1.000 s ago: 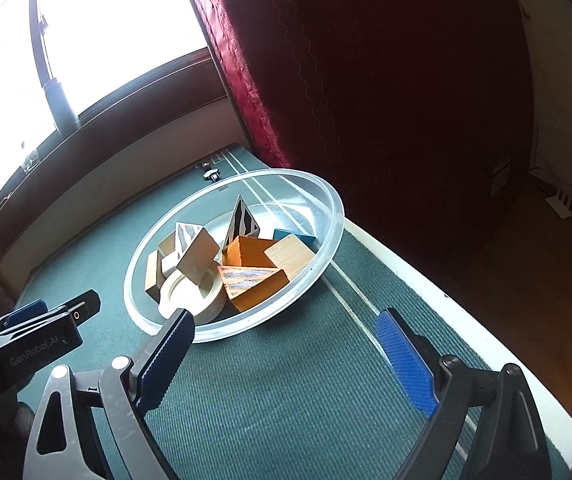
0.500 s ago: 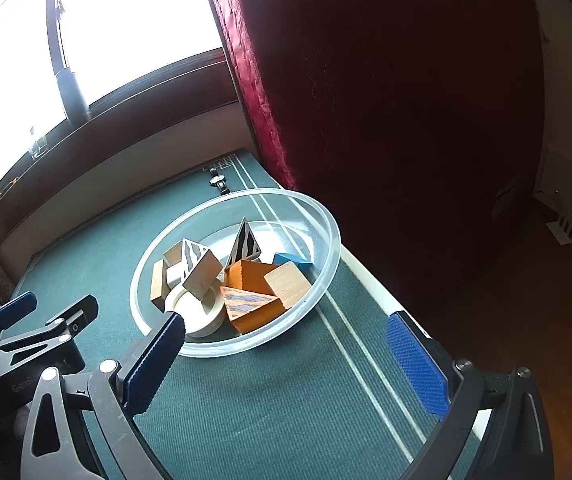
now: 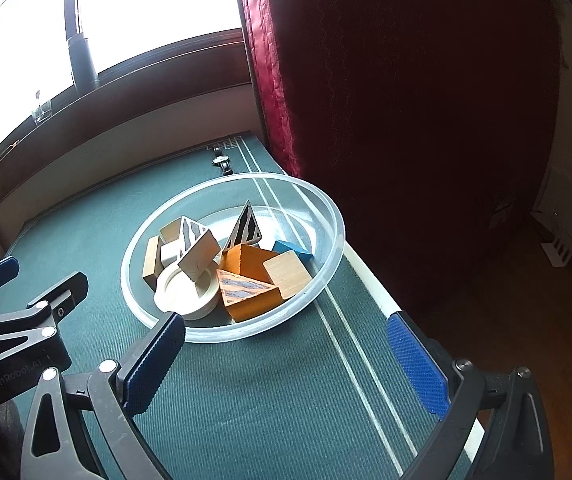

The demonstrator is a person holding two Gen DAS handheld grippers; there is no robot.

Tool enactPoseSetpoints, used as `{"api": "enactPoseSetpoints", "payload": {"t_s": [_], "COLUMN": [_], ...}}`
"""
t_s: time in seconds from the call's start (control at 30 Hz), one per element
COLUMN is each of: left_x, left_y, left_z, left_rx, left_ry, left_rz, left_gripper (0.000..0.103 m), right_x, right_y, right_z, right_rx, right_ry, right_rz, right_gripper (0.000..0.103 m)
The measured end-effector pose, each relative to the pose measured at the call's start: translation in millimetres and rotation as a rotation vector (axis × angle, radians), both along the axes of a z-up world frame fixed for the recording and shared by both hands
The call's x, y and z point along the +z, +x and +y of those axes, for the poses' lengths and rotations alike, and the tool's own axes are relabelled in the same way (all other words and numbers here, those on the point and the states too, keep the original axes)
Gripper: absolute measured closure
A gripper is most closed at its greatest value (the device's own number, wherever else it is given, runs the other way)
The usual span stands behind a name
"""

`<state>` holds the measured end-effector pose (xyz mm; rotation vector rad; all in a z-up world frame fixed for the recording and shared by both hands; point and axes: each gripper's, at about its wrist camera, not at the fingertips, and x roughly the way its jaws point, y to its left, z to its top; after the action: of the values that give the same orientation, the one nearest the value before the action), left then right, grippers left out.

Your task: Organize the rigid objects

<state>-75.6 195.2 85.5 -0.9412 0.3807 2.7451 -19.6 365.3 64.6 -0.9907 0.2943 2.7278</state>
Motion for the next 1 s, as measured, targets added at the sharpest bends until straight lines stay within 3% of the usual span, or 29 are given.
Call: {"api": "enactPoseSetpoints", "payload": {"t_s": [1.0], "left_x": [-4.9], "left_y": [-0.2], "left_z": [6.9], "left_rx": [-0.016], "left_ry": [-0.039], "left_rz": [-0.008], "left_gripper": [0.003], "right_x": [-2.5], "right_y": [-1.6], "right_z": [2.9], "right_rx": [-0.002], "right_ry": [0.016], "right_rz": [-0.017], "right_gripper": [0.001]}}
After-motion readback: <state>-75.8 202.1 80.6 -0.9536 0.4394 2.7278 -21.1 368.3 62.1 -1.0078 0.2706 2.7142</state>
